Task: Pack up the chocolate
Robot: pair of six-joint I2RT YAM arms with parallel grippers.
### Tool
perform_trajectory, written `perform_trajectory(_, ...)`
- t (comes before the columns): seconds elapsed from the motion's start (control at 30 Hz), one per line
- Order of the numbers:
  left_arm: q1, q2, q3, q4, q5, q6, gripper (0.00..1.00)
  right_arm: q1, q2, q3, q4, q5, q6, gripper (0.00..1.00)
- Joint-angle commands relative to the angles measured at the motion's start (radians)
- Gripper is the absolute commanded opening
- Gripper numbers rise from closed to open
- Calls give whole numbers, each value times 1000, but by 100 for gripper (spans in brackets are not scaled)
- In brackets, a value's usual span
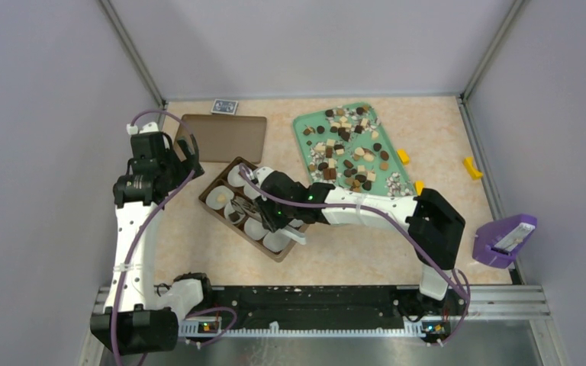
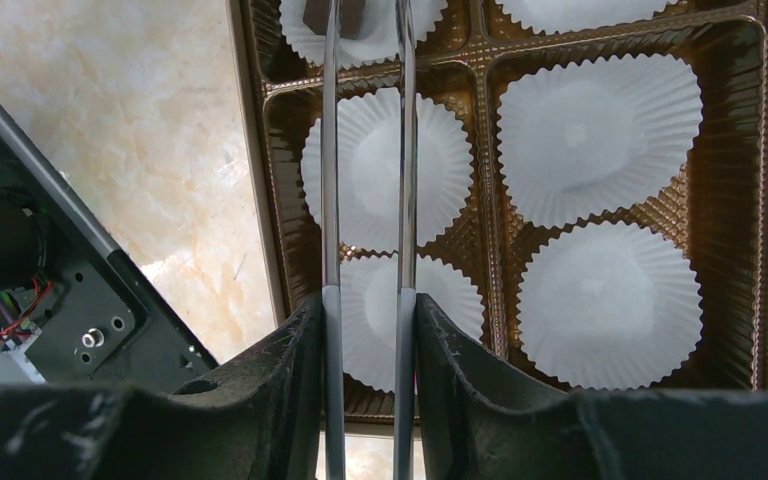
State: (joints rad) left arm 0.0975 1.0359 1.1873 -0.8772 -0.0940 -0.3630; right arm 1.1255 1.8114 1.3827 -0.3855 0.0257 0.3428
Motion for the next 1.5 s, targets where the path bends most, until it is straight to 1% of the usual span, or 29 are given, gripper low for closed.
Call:
perform_trajectory(0.0,4,-23,8,11,8,12,99,11,-17,57,36,15,1,31)
perform_trajectory(0.07,4,-23,9,10,8,11,99,12,-31,65,31,16,-1,26)
perform_trajectory(0.13,4,-23,9,10,8,12,99,11,-55,78,26,21,-7,18)
perform_trajectory(0.23,4,-21,8,12,10,8,99,12,-104,100,15,55,-28,1)
perform_trajectory(0.33,4,-23,8,21,20,2,99,9,-165,116,-35,169,-59,0)
perform_trajectory(0.37,4,-21,8,24,25,1,99,5,-197,104,-43,219,-68,0)
perform_trajectory(0.43,4,-15,11,28,33,1,99,-23,-268,57,-52,252,-67,0)
perform_trajectory(0.53,4,-7,15,30,41,-3,99,-99,-386,-52,-92,291,-38,0)
perform_trajectory(0.63,4,-6,9,40,53,-10,99,-233,-507,-171,-157,298,10,0)
perform_trajectory(0.77,4,-6,-7,69,81,-27,99,-363,-614,-306,-259,293,49,5)
perform_trajectory(0.93,2,17,-3,81,128,-40,99,-415,-680,-397,-361,318,103,11)
perform_trajectory(0.97,2,20,-1,81,130,-40,99,-421,-687,-408,-374,321,115,13)
perform_trajectory(1.03,2,21,0,79,132,-41,99,-430,-699,-424,-400,322,135,22)
perform_trajectory(1.2,2,20,-5,80,136,-42,99,-432,-721,-470,-382,288,147,31)
perform_trajectory(1.3,2,24,-5,81,160,-34,99,-432,-700,-482,-362,285,144,32)
perform_trajectory(1.47,0,22,-11,95,243,4,99,-432,-654,-499,-317,275,131,36)
